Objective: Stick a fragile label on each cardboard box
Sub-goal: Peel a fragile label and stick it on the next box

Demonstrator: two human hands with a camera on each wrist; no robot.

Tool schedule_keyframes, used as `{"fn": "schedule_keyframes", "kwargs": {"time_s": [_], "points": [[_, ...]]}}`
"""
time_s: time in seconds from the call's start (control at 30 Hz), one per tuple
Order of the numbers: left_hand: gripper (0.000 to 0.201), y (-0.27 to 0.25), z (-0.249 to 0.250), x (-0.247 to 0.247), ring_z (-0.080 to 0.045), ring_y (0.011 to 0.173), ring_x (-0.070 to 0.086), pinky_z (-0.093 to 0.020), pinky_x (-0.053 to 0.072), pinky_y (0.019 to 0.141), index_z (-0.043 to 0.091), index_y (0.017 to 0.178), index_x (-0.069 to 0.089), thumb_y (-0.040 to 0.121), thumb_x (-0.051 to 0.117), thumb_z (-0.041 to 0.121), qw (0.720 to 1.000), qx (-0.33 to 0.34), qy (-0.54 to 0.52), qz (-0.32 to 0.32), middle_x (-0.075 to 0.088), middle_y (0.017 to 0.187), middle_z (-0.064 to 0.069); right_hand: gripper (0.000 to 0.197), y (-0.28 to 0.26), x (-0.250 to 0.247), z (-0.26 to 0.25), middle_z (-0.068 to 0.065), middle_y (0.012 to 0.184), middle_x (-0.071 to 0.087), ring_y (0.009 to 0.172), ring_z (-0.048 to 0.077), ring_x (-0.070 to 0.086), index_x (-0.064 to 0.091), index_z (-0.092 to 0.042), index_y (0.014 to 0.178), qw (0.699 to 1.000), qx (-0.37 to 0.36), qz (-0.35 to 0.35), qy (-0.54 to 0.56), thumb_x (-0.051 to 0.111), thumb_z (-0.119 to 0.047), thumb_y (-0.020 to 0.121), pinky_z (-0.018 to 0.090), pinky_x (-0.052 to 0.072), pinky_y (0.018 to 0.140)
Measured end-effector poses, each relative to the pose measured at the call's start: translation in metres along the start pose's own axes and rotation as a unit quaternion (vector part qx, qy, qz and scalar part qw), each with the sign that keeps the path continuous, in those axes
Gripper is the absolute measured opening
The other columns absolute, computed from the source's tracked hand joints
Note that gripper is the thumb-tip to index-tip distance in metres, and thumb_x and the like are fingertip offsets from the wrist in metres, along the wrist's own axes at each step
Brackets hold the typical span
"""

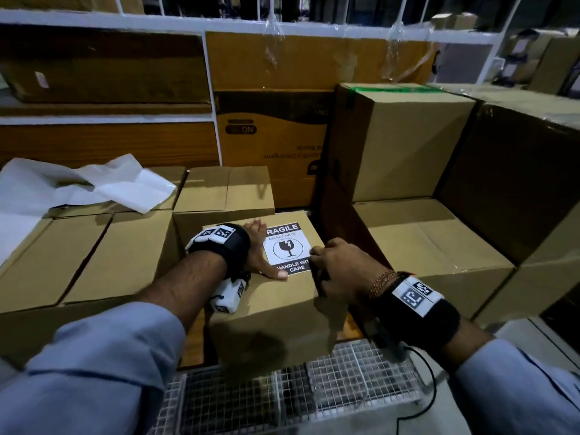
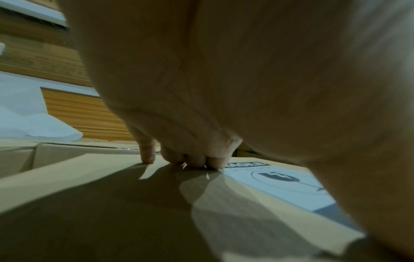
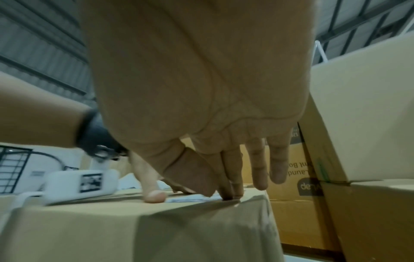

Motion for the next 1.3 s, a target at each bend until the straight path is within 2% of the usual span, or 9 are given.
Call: {"fn": "schedule_keyframes", "kwargs": {"time_s": [0.17,0.27,0.37,0.5,0.63,0.77,1.07,1.17,1.3], "points": [[0.137,-0.001,-0.005,-0.005,-0.026,0.159,-0.004,-0.04,0.006,0.126,0.014,0.163,-0.01,0.073,0.064,0.085,1.0,0.016,0.009,-0.006,-0.015,0.17,-0.007,0.055,-0.022,0.009,-0.003,-0.004,0.122,0.066,0.122,0.021,0.05,0.063,-0.025,0.134,0.999,0.016,0.031,0.025,0.05,-0.047,0.085,0.036,0.053,0.093],[0.106,-0.003,-0.009,-0.016,-0.026,0.158,0.013,-0.036,0.018,0.124,0.017,0.165,0.006,0.09,0.054,0.076,1.0,0.021,0.007,0.017,0.0,0.172,-0.007,0.034,-0.029,0.007,-0.016,-0.004,0.118,0.068,0.127,0.023,0.048,0.067,-0.023,0.12,0.998,-0.01,0.061,-0.017,0.058,-0.043,0.094,0.036,0.049,0.096],[0.075,-0.005,-0.007,-0.024,-0.029,0.152,0.029,-0.033,0.028,0.117,0.015,0.163,0.022,0.105,0.044,0.056,0.999,0.015,0.03,0.041,0.019,0.17,-0.011,0.036,-0.029,0.01,-0.035,-0.006,0.119,0.066,0.124,0.021,0.048,0.068,-0.024,0.118,0.995,-0.045,0.081,-0.027,0.05,-0.045,0.094,0.036,0.048,0.098],[0.06,-0.007,-0.002,-0.028,-0.031,0.142,0.044,-0.037,0.038,0.11,0.015,0.158,0.035,0.108,0.043,0.048,0.996,0.009,0.073,0.051,0.041,0.159,-0.012,0.045,-0.02,0.011,-0.054,-0.001,0.109,0.068,0.109,0.023,0.052,0.071,-0.017,0.108,0.991,-0.079,0.107,-0.017,0.043,-0.043,0.084,0.037,0.051,0.094],[0.056,-0.011,-0.002,-0.033,-0.031,0.137,0.048,-0.036,0.041,0.105,0.016,0.157,0.038,0.109,0.042,0.045,0.993,0.011,0.102,0.064,0.048,0.153,-0.013,0.047,-0.006,0.007,-0.064,-0.001,0.113,0.072,0.127,0.03,0.051,0.076,-0.016,0.103,0.993,-0.074,0.086,-0.02,0.041,-0.041,0.083,0.041,0.047,0.103],[0.052,-0.009,-0.004,-0.035,-0.031,0.139,0.047,-0.039,0.042,0.111,0.021,0.159,0.035,0.109,0.047,0.029,0.991,0.005,0.122,0.057,0.046,0.156,-0.01,0.062,0.007,0.002,-0.066,0.005,0.131,0.069,0.145,0.032,0.04,0.073,-0.015,0.117,0.997,-0.05,0.063,-0.012,0.035,-0.044,0.077,0.043,0.043,0.107],[0.073,-0.013,-0.017,-0.036,-0.027,0.129,0.056,-0.023,0.04,0.084,0.03,0.159,0.037,0.095,0.057,-0.001,0.997,0.006,0.042,0.072,0.051,0.152,-0.003,0.055,0.058,-0.006,-0.065,0.015,0.116,0.058,0.106,0.035,0.059,0.064,-0.015,0.121,1.0,0.011,0.006,0.017,0.039,-0.044,0.082,0.047,0.056,0.09],[0.075,-0.01,-0.022,-0.032,-0.026,0.128,0.057,-0.022,0.039,0.084,0.032,0.157,0.04,0.093,0.058,-0.002,0.997,0.007,0.007,0.077,0.052,0.151,0.0,0.036,0.072,-0.016,-0.064,0.015,0.112,0.06,0.102,0.031,0.06,0.063,-0.013,0.118,1.0,0.02,-0.006,0.002,0.055,-0.034,0.09,0.046,0.058,0.088],[0.083,-0.003,-0.027,-0.026,-0.023,0.129,0.058,-0.022,0.041,0.083,0.03,0.156,0.041,0.085,0.064,-0.007,0.995,0.008,-0.043,0.086,0.053,0.151,0.003,0.039,0.092,-0.017,-0.061,0.015,0.112,0.064,0.105,0.033,0.058,0.058,-0.016,0.119,1.0,0.013,-0.022,-0.005,0.06,-0.034,0.085,0.048,0.057,0.089]]}}
Point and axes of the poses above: each hand's wrist, its own y-axis towards the middle knuckle, its own x-axis out of the palm, z = x × y, the point moved 2 cm from there along y, towards the middle knuckle
